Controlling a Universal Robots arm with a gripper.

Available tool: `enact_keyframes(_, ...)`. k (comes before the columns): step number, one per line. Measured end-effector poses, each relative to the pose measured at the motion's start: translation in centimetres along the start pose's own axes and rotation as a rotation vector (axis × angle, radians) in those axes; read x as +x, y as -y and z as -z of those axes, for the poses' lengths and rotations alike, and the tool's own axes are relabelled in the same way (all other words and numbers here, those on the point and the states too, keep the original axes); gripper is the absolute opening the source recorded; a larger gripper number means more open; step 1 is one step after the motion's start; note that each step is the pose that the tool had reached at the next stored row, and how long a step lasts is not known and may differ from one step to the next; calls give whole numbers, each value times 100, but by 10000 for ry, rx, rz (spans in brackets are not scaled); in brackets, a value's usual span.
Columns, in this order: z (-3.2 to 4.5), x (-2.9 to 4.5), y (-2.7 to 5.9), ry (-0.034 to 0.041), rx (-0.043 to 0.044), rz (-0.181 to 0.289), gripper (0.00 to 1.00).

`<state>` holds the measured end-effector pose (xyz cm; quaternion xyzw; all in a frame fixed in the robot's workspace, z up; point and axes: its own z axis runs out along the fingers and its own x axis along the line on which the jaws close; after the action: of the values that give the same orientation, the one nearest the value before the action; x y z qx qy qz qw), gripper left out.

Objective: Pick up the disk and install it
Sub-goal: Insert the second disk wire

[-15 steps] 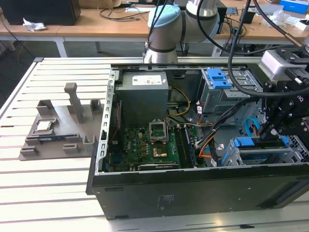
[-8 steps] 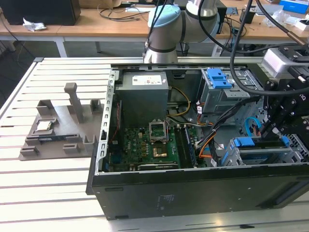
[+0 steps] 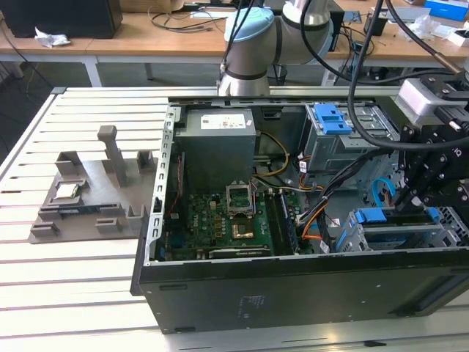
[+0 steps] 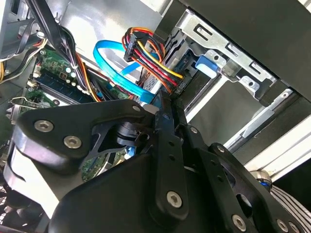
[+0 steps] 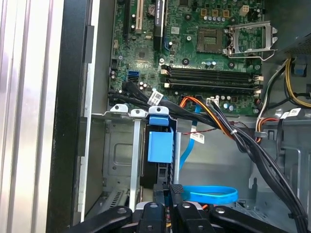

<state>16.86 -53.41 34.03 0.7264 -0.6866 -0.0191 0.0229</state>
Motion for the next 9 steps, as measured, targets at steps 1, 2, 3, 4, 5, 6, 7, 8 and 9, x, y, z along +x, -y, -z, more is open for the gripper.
enact_keyframes(1,-9,4,0,-1,1,0,16)
enact_keyframes(2,-17,5,1,-1,1,0,16)
enact_keyframes(3,-19,5,1,-1,1,0,16)
enact_keyframes(4,-20,5,1,0,1,-1,16)
enact_keyframes(5,-21,5,1,0,1,-1,16)
enact_keyframes(6,-21,5,1,0,3,0,16)
enact_keyframes(7,-25,4,2,12,5,1,16)
enact_keyframes(8,-25,4,2,7,1,1,18)
enact_keyframes(9,-21,4,1,-1,1,0,24)
